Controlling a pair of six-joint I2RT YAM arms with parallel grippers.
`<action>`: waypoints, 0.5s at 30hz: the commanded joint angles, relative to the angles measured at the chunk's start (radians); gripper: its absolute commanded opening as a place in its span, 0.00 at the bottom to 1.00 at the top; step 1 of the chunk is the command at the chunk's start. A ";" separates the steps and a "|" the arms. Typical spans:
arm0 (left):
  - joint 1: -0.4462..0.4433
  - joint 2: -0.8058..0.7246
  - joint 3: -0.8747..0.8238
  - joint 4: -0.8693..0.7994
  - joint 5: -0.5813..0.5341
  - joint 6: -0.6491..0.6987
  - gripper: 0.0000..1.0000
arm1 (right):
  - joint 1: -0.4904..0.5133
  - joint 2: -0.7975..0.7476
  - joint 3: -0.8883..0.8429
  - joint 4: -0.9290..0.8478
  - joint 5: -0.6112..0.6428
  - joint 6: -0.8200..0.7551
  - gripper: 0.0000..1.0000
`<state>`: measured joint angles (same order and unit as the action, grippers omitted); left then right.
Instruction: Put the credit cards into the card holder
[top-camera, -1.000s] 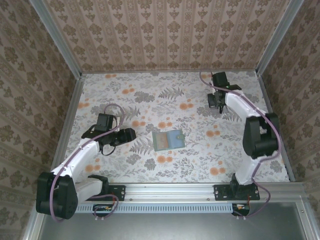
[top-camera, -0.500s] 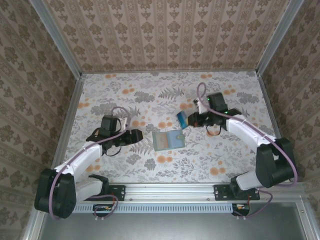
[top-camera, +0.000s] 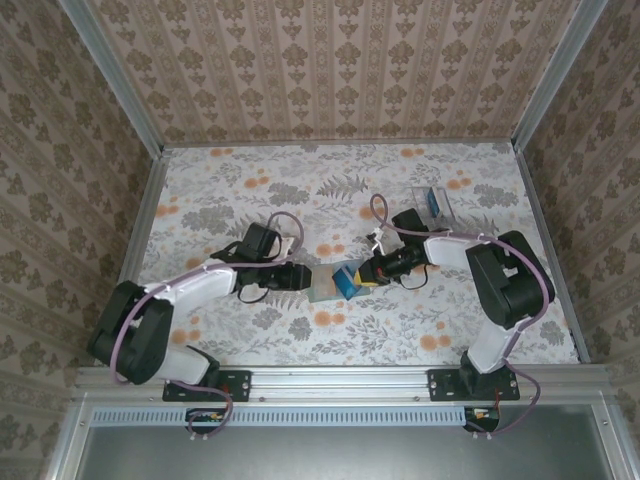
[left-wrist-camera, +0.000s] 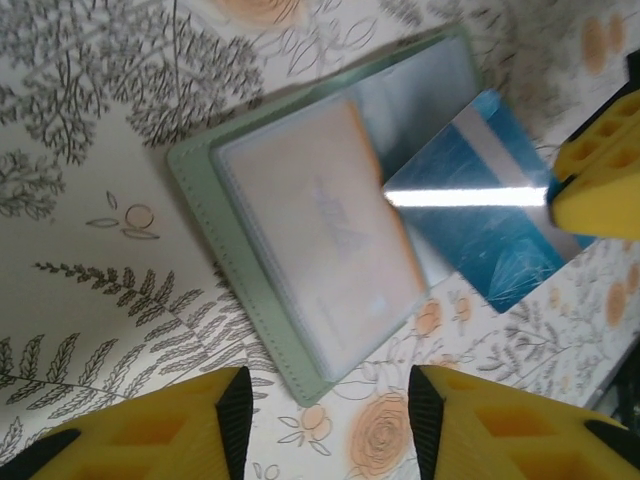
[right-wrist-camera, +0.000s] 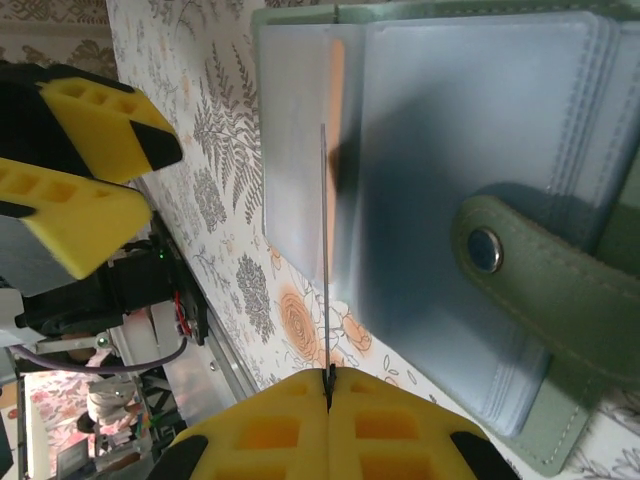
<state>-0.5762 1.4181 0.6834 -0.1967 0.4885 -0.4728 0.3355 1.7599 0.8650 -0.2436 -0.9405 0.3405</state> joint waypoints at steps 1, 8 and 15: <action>-0.021 0.036 0.041 -0.012 -0.028 -0.012 0.45 | -0.007 0.017 0.049 -0.026 -0.038 -0.016 0.00; -0.045 0.100 0.078 -0.043 -0.073 -0.020 0.41 | -0.008 0.060 0.068 -0.021 -0.020 0.002 0.00; -0.048 0.132 0.073 -0.030 -0.087 -0.041 0.39 | -0.009 0.076 0.047 0.000 0.011 0.012 0.00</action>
<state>-0.6167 1.5391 0.7387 -0.1982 0.4194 -0.4938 0.3305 1.8210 0.9211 -0.2493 -0.9424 0.3450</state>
